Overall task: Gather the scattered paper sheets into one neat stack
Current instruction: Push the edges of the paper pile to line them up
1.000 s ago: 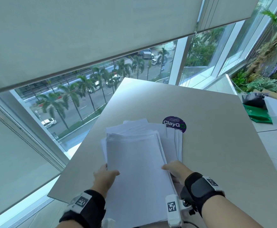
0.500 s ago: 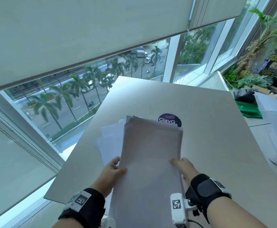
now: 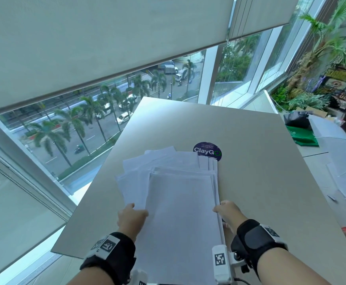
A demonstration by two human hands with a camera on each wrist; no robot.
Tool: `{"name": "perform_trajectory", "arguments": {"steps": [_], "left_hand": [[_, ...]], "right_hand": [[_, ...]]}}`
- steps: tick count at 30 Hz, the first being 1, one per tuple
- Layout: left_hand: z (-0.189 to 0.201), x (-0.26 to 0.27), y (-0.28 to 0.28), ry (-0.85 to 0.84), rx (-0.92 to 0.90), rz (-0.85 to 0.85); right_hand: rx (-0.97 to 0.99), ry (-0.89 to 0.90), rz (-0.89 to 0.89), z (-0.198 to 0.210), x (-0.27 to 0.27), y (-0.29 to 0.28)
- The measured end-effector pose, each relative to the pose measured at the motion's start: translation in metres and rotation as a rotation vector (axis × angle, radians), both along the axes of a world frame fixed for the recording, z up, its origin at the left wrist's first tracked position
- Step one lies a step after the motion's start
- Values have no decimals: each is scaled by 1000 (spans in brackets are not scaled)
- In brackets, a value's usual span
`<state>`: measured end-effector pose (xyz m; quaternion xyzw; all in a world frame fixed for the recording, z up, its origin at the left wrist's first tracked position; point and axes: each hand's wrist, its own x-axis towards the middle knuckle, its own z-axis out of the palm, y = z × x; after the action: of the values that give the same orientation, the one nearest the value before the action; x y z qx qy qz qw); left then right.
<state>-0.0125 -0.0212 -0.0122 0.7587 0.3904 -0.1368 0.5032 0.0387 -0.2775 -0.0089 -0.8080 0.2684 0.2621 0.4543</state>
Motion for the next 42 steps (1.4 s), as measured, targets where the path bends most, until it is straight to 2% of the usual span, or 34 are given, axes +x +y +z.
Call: {"name": "perform_trajectory", "arguments": {"steps": [4, 9, 12, 18, 20, 22, 24, 26, 28, 31, 34, 36, 39, 42], "left_hand": [[11, -3, -2, -29, -150, 3], [16, -2, 0, 15, -188, -50], [16, -4, 1, 11, -206, -88], [-46, 3, 15, -70, -130, -35], [-50, 1, 19, -105, -129, 9], [-35, -3, 17, -140, -79, 88], [-14, -8, 15, -108, -4, 167], [-5, -8, 17, -59, -7, 223], [-3, -5, 20, -74, -113, 288], [-2, 4, 23, -50, -251, 340], [5, 11, 20, -6, -226, 271], [7, 14, 18, 12, -218, 193], [1, 17, 17, -55, -128, 33], [-9, 15, 16, -99, -79, -31]], "right_hand": [[30, 47, 24, 5, -2, 2], [14, 43, 115, 12, -7, 11], [11, -38, 142, 11, -7, 15], [31, -206, 146, 13, -7, 20], [53, -247, 153, 16, -7, 23], [12, -259, 148, 13, -3, 23], [-62, -240, 117, 9, 1, 22], [-120, -152, 61, 2, 8, 16], [-113, -72, 4, 0, 17, 10], [9, 34, -58, 4, 26, 8], [108, 86, -124, 8, 31, 13], [52, 92, -137, 4, 34, 15], [-36, 33, -113, -8, 38, 8], [-145, -41, -41, -10, 35, -2]]}}
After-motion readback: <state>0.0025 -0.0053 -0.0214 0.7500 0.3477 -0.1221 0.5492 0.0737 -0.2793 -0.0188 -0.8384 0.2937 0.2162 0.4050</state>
